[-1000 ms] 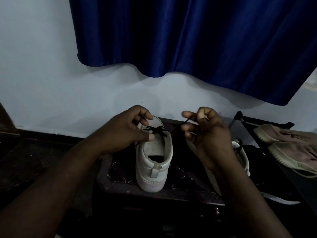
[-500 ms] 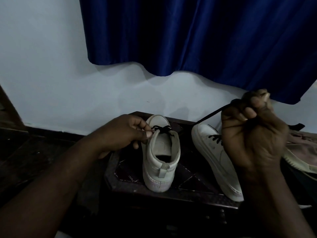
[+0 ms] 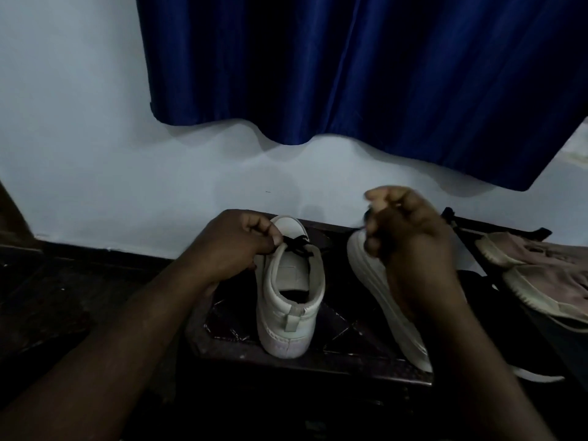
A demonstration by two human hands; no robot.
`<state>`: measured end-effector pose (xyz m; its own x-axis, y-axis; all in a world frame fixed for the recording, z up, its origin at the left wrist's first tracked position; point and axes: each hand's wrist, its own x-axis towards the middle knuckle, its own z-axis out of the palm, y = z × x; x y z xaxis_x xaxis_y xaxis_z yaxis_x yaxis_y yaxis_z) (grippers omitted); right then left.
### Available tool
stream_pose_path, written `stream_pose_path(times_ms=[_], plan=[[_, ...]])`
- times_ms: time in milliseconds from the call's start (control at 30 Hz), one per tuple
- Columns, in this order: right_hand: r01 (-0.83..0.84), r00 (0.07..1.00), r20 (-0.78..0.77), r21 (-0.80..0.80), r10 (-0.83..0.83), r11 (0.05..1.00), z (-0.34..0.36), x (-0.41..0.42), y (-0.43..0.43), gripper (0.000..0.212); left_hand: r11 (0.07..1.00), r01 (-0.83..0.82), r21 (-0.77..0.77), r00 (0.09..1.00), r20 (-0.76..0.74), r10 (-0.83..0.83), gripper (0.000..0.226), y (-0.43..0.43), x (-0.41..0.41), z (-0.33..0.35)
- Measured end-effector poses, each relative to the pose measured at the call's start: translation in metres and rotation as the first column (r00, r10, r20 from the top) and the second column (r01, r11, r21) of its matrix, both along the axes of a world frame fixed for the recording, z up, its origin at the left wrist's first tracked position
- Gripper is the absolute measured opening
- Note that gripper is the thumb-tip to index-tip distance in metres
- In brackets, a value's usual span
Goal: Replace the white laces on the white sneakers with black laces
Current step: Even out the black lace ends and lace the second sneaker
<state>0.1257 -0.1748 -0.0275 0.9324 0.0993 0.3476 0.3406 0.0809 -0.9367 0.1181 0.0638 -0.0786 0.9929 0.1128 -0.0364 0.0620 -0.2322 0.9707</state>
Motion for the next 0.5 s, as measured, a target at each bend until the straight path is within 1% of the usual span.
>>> stream_pose_path(times_ms=[33, 100, 133, 200, 267, 333, 367, 467, 500], plan=[[0.012, 0.999, -0.047, -0.132, -0.019, 0.991, -0.009, 0.005, 0.001, 0.020, 1.000, 0.001, -0.005, 1.000, 0.011, 0.000, 0.013, -0.001, 0.000, 0.001], [0.028, 0.997, -0.053, -0.408, -0.054, 0.912, -0.028, 0.013, 0.002, 0.017, 1.000, 0.005, -0.007, 0.999, 0.034, -0.005, 0.010, -0.004, 0.000, 0.001], [0.037, 0.997, -0.039, -0.503, -0.065, 0.863, -0.032, 0.016, -0.001, 0.016, 1.000, 0.002, -0.003, 0.999, 0.044, -0.002, 0.009, -0.005, 0.000, 0.001], [0.037, 0.998, -0.011, -0.625, -0.055, 0.780, -0.030, 0.019, -0.005, 0.014, 1.000, -0.015, -0.002, 0.999, 0.044, 0.015, 0.006, -0.006, 0.000, 0.001], [-0.011, 1.000, 0.002, -0.725, 0.018, 0.689, -0.029, 0.015, -0.001, 0.018, 1.000, -0.025, -0.012, 0.999, 0.022, 0.026, 0.016, -0.006, 0.001, 0.001], [-0.044, 0.996, 0.013, -0.775, 0.086, 0.630, -0.034, 0.013, 0.006, 0.028, 1.000, -0.013, -0.028, 1.000, 0.003, 0.013, 0.022, -0.006, 0.001, 0.000], [-0.054, 0.995, 0.008, -0.785, 0.099, 0.617, -0.035, 0.012, 0.009, 0.028, 1.000, -0.008, -0.027, 1.000, 0.003, 0.008, 0.021, -0.007, 0.001, 0.000], [0.017, 0.995, 0.066, -0.840, 0.071, 0.543, -0.038, 0.017, 0.008, 0.012, 1.000, -0.003, 0.002, 1.000, 0.025, 0.003, 0.011, -0.009, 0.000, 0.000], [0.022, 0.996, 0.066, -0.841, 0.063, 0.541, -0.038, 0.019, 0.005, 0.015, 1.000, -0.001, 0.002, 1.000, 0.026, 0.001, 0.010, -0.009, -0.001, 0.000]])
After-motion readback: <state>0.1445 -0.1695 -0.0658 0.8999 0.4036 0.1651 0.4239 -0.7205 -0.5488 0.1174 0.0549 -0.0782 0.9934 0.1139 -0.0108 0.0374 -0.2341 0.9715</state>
